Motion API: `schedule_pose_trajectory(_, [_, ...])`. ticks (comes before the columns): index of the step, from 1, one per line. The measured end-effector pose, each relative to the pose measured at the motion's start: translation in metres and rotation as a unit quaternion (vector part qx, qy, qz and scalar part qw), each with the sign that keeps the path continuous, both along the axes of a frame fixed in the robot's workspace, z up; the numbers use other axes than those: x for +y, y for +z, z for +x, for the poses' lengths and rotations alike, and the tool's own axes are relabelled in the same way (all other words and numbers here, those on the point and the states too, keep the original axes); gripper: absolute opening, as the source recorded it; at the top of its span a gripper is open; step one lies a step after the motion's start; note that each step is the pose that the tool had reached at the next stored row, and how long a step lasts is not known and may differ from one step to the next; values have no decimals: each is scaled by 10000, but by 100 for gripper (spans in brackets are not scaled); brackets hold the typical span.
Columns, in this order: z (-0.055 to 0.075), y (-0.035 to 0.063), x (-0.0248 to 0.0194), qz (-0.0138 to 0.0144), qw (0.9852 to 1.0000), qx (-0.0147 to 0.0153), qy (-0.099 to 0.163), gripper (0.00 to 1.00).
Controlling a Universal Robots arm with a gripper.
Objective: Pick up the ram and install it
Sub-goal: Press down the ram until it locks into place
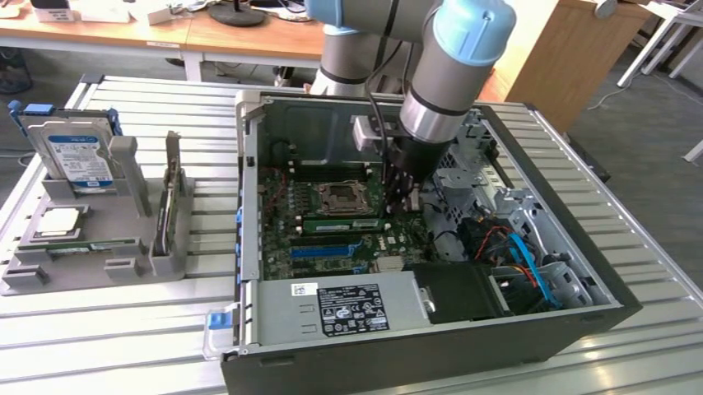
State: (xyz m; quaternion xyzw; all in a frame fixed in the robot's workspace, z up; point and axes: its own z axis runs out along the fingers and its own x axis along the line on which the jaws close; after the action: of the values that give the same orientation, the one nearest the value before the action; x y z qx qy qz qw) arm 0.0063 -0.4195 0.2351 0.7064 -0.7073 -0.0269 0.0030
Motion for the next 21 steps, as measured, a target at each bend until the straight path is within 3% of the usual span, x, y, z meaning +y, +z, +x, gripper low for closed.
schedule_pose_trajectory(4, [0, -2, 0, -1, 10000, 0, 0, 11])
schedule_pose_trajectory(8, [0, -9, 41, 0, 10000, 0, 0, 11])
schedule_pose_trajectory(21, [0, -49, 42, -1, 10000, 0, 0, 11])
